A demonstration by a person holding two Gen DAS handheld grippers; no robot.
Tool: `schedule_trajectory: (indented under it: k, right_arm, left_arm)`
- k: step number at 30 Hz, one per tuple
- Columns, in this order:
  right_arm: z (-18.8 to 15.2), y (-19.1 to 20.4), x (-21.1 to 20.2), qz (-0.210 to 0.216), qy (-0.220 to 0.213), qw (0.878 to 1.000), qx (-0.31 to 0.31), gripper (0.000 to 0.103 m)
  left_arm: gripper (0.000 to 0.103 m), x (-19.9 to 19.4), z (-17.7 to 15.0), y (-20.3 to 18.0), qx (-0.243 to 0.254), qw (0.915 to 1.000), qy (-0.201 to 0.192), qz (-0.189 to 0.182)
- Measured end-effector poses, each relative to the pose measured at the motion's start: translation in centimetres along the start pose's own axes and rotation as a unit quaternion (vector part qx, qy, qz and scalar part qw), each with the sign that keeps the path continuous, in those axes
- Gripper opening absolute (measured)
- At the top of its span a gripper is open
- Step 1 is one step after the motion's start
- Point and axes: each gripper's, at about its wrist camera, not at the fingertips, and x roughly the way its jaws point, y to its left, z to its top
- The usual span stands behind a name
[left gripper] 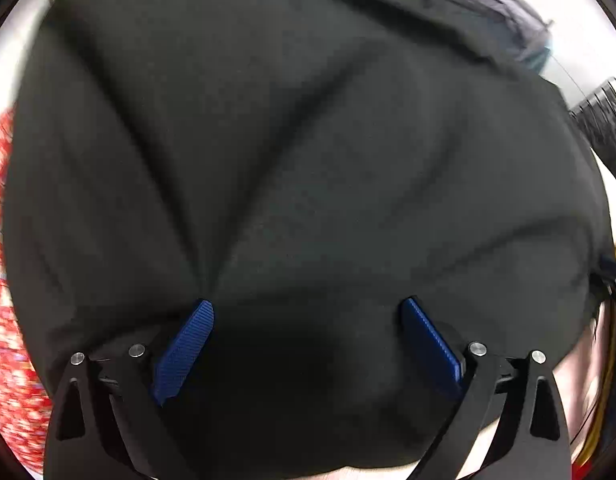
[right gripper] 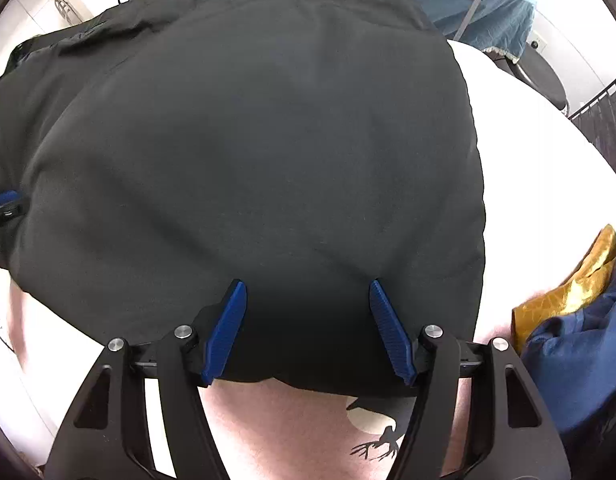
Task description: Fold large clothes
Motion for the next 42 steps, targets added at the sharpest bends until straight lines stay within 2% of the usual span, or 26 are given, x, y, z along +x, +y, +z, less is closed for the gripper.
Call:
schedule_trajectory:
  k: [4,7,13,16,18,21,23,26,27,29,30,32,34,37,42]
  right_arm:
    - [0.1,0.4,-0.7,-0.014,0.013,0.999,0.027,0.065]
    - [-1.5,-0.1,-1.8,-0.004,0.009,0.998,0.061,0.065]
    - [-6.9,-1.0,-4.1,0.064,0.007,0.987,0.145,0.065]
    - [-9.5,-1.4,-4.4,0.101,0.012,0.978,0.183,0.065]
    - [-11.1,-1.6,-4.1,0.134,0.016,0.967,0.214,0.065]
    - [-13.0,-2.7,-2.2,0.189,0.032,0.941,0.278,0.065]
    - [-14.4,-3.1,-0.9,0.227,0.037,0.915,0.330,0.065]
    - [-15.3,-3.8,0.0,0.282,0.022,0.879,0.385,0.065]
    - [-15.4,-3.9,0.3,0.297,0.017,0.867,0.399,0.065]
    - [-15.7,-4.1,0.8,0.317,0.008,0.848,0.425,0.065]
    - [-15.8,-4.3,1.0,0.326,0.001,0.837,0.440,0.065]
    - [-15.9,-4.7,1.3,0.334,-0.010,0.824,0.459,0.065]
    - [-15.3,-5.3,1.5,0.341,-0.016,0.813,0.471,0.065]
    - [-14.3,-5.5,2.2,0.344,-0.021,0.805,0.484,0.065]
    - [-11.6,-5.0,3.2,0.338,-0.026,0.810,0.479,0.065]
  left_arm:
    - [0.096,-0.5,1.3,-0.4,-0.045,0.9988,0.005,0.016]
    - [0.096,-2.7,1.1,-0.6,-0.070,0.9972,-0.017,-0.016]
    - [0.096,-7.5,-3.2,-0.3,-0.090,0.9930,-0.045,-0.061]
    - [0.096,-8.4,-5.5,1.3,-0.139,0.9855,-0.041,-0.089]
    - [0.096,-8.0,-7.6,1.5,-0.177,0.9774,-0.033,-0.111]
    - [0.096,-6.2,-10.4,2.4,-0.236,0.9626,-0.013,-0.132]
    - [0.096,-4.7,-12.1,3.1,-0.281,0.9475,0.003,-0.152]
    - [0.096,-3.4,-13.9,4.2,-0.338,0.9229,0.008,-0.185]
    - [0.096,-3.2,-14.3,4.5,-0.348,0.9173,0.006,-0.193]
    - [0.096,-3.0,-15.2,5.2,-0.373,0.9030,0.000,-0.213]
    - [0.096,-3.2,-15.6,5.6,-0.380,0.8991,-0.003,-0.217]
    - [0.096,-3.0,-15.6,6.0,-0.402,0.8868,-0.017,-0.228]
    - [0.096,-2.9,-15.2,6.2,-0.409,0.8815,-0.028,-0.234]
    - [0.096,-2.7,-14.1,6.1,-0.412,0.8808,-0.036,-0.230]
    - [0.096,-2.1,-11.3,4.6,-0.404,0.8794,-0.044,-0.247]
